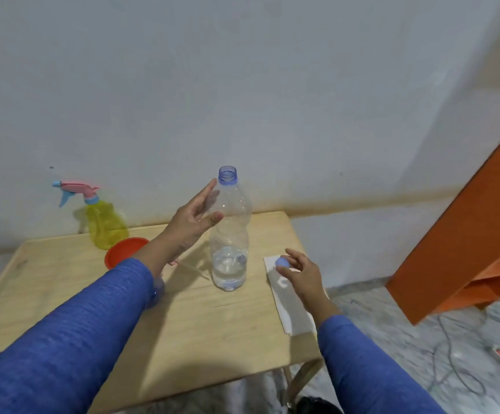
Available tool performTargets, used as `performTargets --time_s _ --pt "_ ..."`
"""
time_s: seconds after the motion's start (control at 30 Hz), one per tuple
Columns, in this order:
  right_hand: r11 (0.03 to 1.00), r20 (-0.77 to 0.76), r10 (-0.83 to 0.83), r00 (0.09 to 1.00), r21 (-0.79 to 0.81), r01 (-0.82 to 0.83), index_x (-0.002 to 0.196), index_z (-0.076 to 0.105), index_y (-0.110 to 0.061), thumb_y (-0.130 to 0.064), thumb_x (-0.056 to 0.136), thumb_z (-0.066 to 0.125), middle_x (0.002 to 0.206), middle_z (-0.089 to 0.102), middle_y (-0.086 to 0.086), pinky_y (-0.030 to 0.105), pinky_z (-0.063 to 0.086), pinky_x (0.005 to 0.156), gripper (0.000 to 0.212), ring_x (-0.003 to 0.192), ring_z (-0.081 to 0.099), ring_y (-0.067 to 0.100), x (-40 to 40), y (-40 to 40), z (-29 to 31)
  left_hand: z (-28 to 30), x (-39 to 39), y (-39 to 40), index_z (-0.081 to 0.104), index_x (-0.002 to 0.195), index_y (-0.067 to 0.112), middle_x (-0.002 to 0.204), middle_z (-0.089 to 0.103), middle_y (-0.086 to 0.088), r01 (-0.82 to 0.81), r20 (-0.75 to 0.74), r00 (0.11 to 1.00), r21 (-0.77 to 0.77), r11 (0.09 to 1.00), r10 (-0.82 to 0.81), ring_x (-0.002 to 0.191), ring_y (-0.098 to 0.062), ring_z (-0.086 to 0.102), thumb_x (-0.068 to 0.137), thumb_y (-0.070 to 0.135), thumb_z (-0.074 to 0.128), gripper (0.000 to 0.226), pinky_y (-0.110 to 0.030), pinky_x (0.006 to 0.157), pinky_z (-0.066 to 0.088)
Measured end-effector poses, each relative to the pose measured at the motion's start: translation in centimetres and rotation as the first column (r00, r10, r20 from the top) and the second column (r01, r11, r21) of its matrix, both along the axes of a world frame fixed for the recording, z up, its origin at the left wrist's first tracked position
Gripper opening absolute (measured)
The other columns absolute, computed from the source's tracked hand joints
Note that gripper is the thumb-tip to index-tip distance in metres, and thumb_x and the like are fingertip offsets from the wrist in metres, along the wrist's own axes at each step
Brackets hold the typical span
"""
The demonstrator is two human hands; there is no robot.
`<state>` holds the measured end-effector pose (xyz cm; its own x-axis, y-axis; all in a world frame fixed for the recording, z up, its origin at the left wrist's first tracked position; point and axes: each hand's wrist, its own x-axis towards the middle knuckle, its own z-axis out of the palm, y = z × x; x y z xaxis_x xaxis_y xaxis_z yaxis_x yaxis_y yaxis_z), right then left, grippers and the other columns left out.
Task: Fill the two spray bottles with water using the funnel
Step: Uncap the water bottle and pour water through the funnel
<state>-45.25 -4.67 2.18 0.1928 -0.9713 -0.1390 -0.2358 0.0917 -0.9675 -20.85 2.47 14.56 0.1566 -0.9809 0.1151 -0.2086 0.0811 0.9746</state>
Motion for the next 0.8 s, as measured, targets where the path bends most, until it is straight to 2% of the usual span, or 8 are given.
performTargets --time_s 0.07,0.27,0.43,0.5,0.57,0.67,0.73,0.8 --pt "0.999 -0.067 -0.027 0.997 0.025 0.028 0.119 0.060 -0.021 -0.010 0.075 0.075 0.116 0.065 0.003 0.036 0.048 0.098 0.048 0.105 0.061 0.016 -0.8 0.6 -2.5 -0.1 0.0 -0.1 0.024 0.147 0.032 0.149 0.038 0.003 -0.003 0.002 1.000 0.007 1.000 0.003 0.133 0.003 0.035 0.084 0.025 0.061 0.074 -0.018 0.108 0.032" --pt "0.998 -0.258 -0.015 0.966 -0.059 0.000 0.122 0.058 -0.016 -0.011 0.078 0.069 0.116 0.065 0.000 0.018 0.037 0.089 0.046 0.106 0.059 0.016 -1.3 1.5 -5.3 -0.4 -0.5 -0.4 0.020 0.149 0.026 0.150 0.035 0.001 -0.040 0.045 0.998 0.006 0.999 0.040 0.133 0.000 0.034 0.091 0.013 0.055 0.069 0.000 0.093 0.036" --pt "0.996 -0.334 0.004 0.942 -0.080 -0.032 0.127 0.055 -0.015 -0.011 0.078 0.068 0.126 0.061 0.002 0.017 0.035 0.091 0.051 0.118 0.055 0.020 -1.4 1.6 -6.1 0.0 -0.6 -0.1 0.018 0.149 0.028 0.151 0.035 0.004 -0.038 0.046 0.998 0.001 0.999 0.037 0.132 0.003 0.034 0.088 0.020 0.057 0.073 -0.015 0.106 0.032" --pt "0.993 -0.297 -0.002 0.955 -0.110 -0.032 0.133 0.049 -0.018 -0.015 0.077 0.071 0.135 0.054 -0.001 0.020 0.033 0.096 0.061 0.125 0.049 0.018 -0.7 1.5 -5.1 0.1 -0.6 0.0 0.019 0.148 0.031 0.150 0.035 0.005 -0.028 0.034 0.999 0.007 1.000 0.028 0.131 0.005 0.035 0.081 0.030 0.059 0.079 -0.015 0.106 0.033" --pt "0.985 -0.151 0.010 0.988 -0.168 -0.035 0.139 0.039 -0.027 -0.021 0.078 0.073 0.139 0.048 -0.004 0.023 0.034 0.098 0.070 0.125 0.046 0.015 0.7 1.5 -2.7 0.1 -0.6 0.0 0.019 0.147 0.033 0.151 0.035 0.005 -0.022 0.020 1.000 0.005 1.000 0.022 0.128 0.008 0.037 0.078 0.033 0.059 0.080 -0.008 0.099 0.036" --pt "0.950 0.030 0.117 0.993 -0.296 -0.103 0.141 0.022 -0.046 -0.028 0.075 0.077 0.138 0.044 -0.008 0.019 0.041 0.089 0.088 0.118 0.050 0.009 4.0 1.3 2.4 0.0 -0.6 -0.1 0.020 0.145 0.037 0.150 0.035 0.006 -0.018 0.011 1.000 0.004 1.000 0.018 0.128 0.009 0.035 0.078 0.036 0.061 0.079 -0.003 0.094 0.037" --pt "0.903 0.041 0.209 0.977 -0.392 -0.176 0.137 0.010 -0.058 -0.031 0.071 0.080 0.140 0.041 -0.008 0.016 0.040 0.092 0.101 0.120 0.048 0.006 6.4 1.2 5.6 -0.1 -0.6 -0.1 0.022 0.143 0.039 0.149 0.036 0.007 -0.004 0.019 1.000 -0.002 1.000 0.004 0.127 0.013 0.036 0.075 0.045 0.064 0.081 -0.002 0.095 0.036" --pt "0.840 -0.011 0.275 0.962 -0.483 -0.245 0.134 0.001 -0.064 -0.032 0.068 0.082 0.143 0.039 -0.006 0.018 0.039 0.100 0.109 0.126 0.044 0.006 8.4 1.0 7.5 -0.2 -0.6 -0.2 0.023 0.145 0.036 0.149 0.037 0.005 -0.009 0.012 1.000 -0.002 1.000 0.009 0.124 0.017 0.037 0.077 0.040 0.063 0.080 -0.002 0.094 0.036"
